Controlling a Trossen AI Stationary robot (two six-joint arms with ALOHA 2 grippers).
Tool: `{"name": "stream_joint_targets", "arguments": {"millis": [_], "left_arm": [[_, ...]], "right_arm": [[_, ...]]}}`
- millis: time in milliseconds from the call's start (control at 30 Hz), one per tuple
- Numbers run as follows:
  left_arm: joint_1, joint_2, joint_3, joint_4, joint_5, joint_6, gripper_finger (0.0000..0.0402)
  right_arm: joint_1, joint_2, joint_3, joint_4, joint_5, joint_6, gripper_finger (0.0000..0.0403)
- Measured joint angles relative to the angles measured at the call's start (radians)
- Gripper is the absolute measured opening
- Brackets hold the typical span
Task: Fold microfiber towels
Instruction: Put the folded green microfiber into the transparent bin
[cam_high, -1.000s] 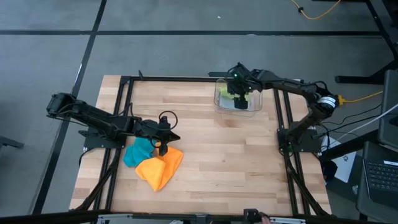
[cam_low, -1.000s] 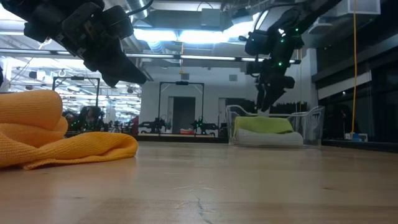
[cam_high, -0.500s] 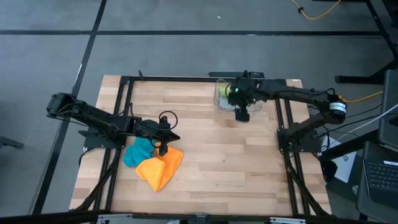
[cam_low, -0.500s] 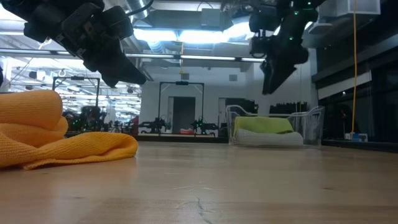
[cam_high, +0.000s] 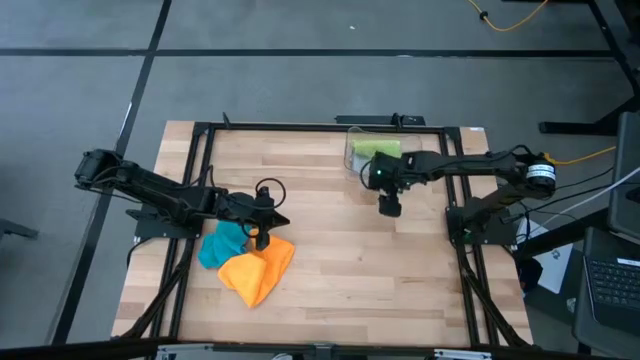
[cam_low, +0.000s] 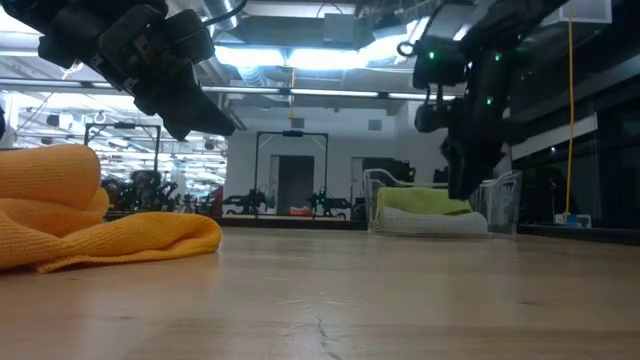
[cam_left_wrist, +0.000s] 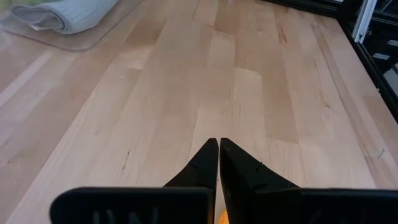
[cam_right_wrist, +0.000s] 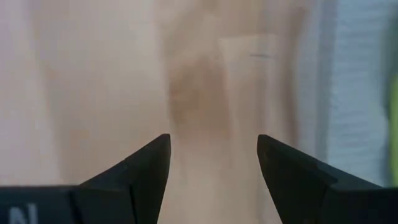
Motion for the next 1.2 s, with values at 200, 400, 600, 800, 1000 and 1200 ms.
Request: {"name": "stream_joint_targets", "arguments": {"millis": [200,400,600,800,1000,1200], "left_arm": [[0.0,0.0,0.0,0.0,0.0,0.0,0.0009],[0.0,0.0,0.0,0.0,0.0,0.0,0.0009],[0.0,0.0,0.0,0.0,0.0,0.0,0.0009],[0.0,0.0,0.0,0.0,0.0,0.0,0.0009],[0.0,0.0,0.0,0.0,0.0,0.0,0.0009],[0.0,0.0,0.0,0.0,0.0,0.0,0.0009]], "right_arm": [[-0.109,0.0,-0.025,0.071,0.011,-0.088,0.0243],[-0.171,0.0,-0.017,0.078,0.018,-0.133,0.0243],[-0.185,-0.004,-0.017,0.077,0.034,-0.126,0.0243],[-0.163,-0.028,0.033,0.001,0.127,-0.102,0.0243],[-0.147,-0.033,0.128,0.0,0.331,-0.122,0.0243],[-0.208,-0.033,0.175,0.083,0.353,-0.237,0.0243]]}}
